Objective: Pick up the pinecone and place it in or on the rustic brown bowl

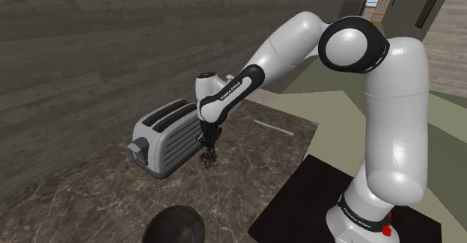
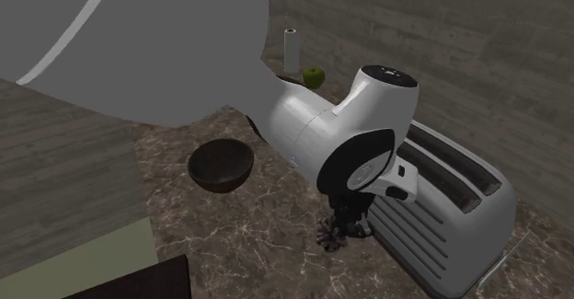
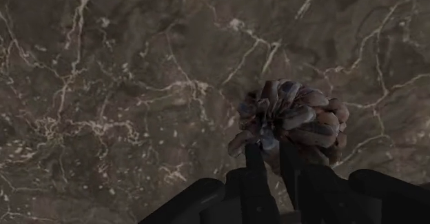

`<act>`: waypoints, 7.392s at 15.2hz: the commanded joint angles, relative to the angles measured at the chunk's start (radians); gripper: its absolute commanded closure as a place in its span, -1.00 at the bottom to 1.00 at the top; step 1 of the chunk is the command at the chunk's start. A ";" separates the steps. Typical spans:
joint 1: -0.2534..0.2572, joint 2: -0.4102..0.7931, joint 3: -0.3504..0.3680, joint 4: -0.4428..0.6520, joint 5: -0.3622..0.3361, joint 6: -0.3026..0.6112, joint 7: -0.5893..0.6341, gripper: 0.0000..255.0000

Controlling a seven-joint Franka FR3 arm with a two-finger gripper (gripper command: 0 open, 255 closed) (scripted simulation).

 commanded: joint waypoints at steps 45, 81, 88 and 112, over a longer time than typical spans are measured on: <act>-0.018 0.089 0.040 -0.027 -0.054 -0.116 -0.310 1.00; -0.042 -0.179 0.073 0.031 0.020 -0.435 -0.356 1.00; -0.019 -0.219 0.095 0.039 0.038 -0.482 -0.320 1.00; 0.313 -0.086 0.317 0.198 0.072 -0.491 0.211 1.00</act>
